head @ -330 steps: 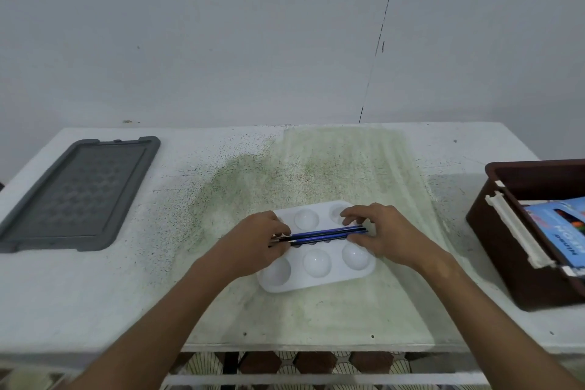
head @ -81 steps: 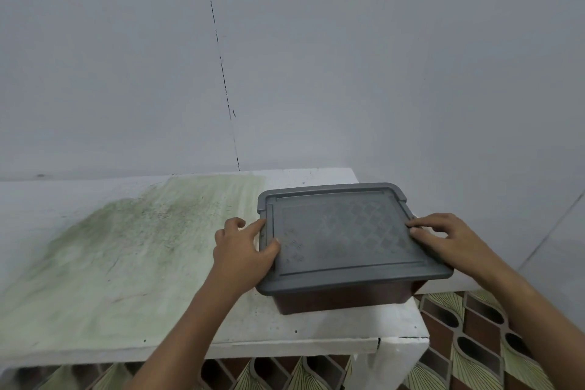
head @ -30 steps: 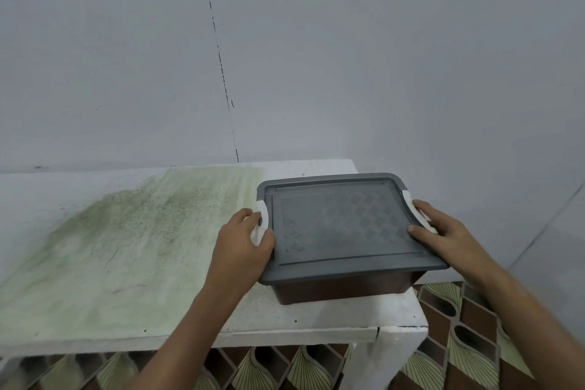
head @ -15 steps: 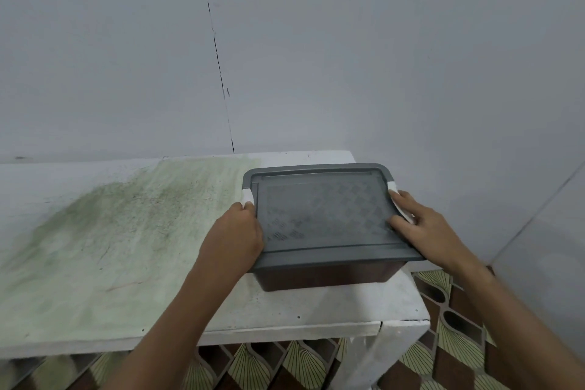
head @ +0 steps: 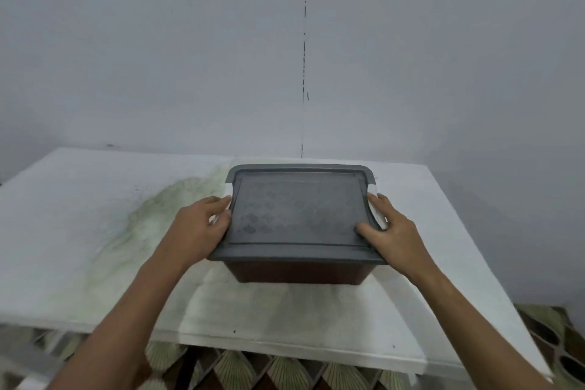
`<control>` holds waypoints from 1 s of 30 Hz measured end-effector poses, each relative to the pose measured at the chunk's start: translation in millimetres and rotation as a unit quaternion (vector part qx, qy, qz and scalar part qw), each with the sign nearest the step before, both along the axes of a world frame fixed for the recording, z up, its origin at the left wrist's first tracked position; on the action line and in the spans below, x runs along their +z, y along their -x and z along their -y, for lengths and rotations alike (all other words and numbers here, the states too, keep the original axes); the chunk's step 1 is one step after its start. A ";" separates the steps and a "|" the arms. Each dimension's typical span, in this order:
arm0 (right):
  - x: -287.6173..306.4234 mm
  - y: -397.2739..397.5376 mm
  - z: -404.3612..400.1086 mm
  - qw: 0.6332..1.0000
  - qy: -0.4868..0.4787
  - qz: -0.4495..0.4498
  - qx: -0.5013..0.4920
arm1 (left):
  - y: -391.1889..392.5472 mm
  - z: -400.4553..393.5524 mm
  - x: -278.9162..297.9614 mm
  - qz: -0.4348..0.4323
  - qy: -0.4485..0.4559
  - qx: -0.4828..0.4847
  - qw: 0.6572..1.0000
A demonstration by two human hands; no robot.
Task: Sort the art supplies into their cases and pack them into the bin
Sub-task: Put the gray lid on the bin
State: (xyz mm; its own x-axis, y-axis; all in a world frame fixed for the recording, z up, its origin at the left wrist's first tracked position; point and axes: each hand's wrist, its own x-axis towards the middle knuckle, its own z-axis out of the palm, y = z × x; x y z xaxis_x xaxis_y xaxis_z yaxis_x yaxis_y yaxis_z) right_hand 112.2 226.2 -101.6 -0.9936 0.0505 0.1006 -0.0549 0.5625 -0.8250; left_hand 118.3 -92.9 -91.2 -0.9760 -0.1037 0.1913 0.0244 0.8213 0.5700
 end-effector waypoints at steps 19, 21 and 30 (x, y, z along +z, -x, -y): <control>-17.6 22.9 307.9 0.997 0.066 -0.019 -0.026 | 30.9 321.4 -8.7 0.016 -0.053 -0.039 0.998; -16.6 15.2 315.9 0.994 0.100 -0.016 -0.038 | 22.3 331.2 -9.0 0.011 -0.065 -0.041 0.997; -26.0 -32.5 331.3 0.994 0.104 0.022 -0.013 | -19.0 329.2 -38.8 0.061 -0.156 -0.083 0.982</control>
State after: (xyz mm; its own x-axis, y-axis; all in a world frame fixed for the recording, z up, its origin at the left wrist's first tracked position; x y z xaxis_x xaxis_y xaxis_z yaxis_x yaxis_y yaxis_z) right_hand 144.7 -105.2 -127.5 -0.9949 0.0918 0.0418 -0.0038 0.3798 -0.9250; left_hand 137.3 -422.1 -130.0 -0.9981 0.0248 0.0564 0.0600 0.5972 0.7998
